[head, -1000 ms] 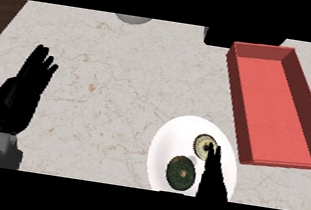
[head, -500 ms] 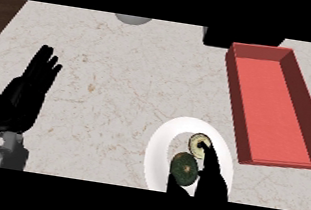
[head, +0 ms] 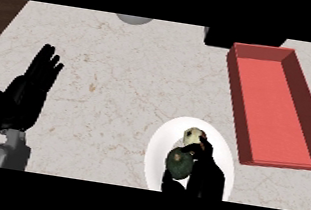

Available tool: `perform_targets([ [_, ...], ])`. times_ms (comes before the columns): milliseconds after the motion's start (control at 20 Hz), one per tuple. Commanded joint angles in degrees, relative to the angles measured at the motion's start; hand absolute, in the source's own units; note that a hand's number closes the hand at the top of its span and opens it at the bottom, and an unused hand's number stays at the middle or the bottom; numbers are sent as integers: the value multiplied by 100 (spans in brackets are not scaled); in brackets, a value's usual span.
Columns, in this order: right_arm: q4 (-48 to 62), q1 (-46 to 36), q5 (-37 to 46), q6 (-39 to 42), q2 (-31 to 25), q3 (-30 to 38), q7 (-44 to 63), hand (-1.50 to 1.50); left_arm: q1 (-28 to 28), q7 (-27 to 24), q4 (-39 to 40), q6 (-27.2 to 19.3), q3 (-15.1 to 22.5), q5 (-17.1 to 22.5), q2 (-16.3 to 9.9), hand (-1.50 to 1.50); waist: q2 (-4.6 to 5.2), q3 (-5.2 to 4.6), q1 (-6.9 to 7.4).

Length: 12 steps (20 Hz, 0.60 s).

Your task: Pick the squash from the plate and place it in the cardboard box

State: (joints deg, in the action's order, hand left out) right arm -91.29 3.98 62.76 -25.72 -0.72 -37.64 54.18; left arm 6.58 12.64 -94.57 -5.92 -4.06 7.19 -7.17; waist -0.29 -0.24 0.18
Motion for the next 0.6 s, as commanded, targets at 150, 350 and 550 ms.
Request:
perform_targets([
  [150,1217,-2368,77,1663,70,-447,-193,150,304,60,-22,198,300,18,75,0,157,9,602],
  [350,1750,-4031,-372,2192,71,-500,90,150,244,-6,113,109,289,-89,104,0,107,16,494],
  [550,2355,-5173,-1109,2372,71,-810,95,150,196,27,-46,80,192,-37,73,0,72,19,399],
])
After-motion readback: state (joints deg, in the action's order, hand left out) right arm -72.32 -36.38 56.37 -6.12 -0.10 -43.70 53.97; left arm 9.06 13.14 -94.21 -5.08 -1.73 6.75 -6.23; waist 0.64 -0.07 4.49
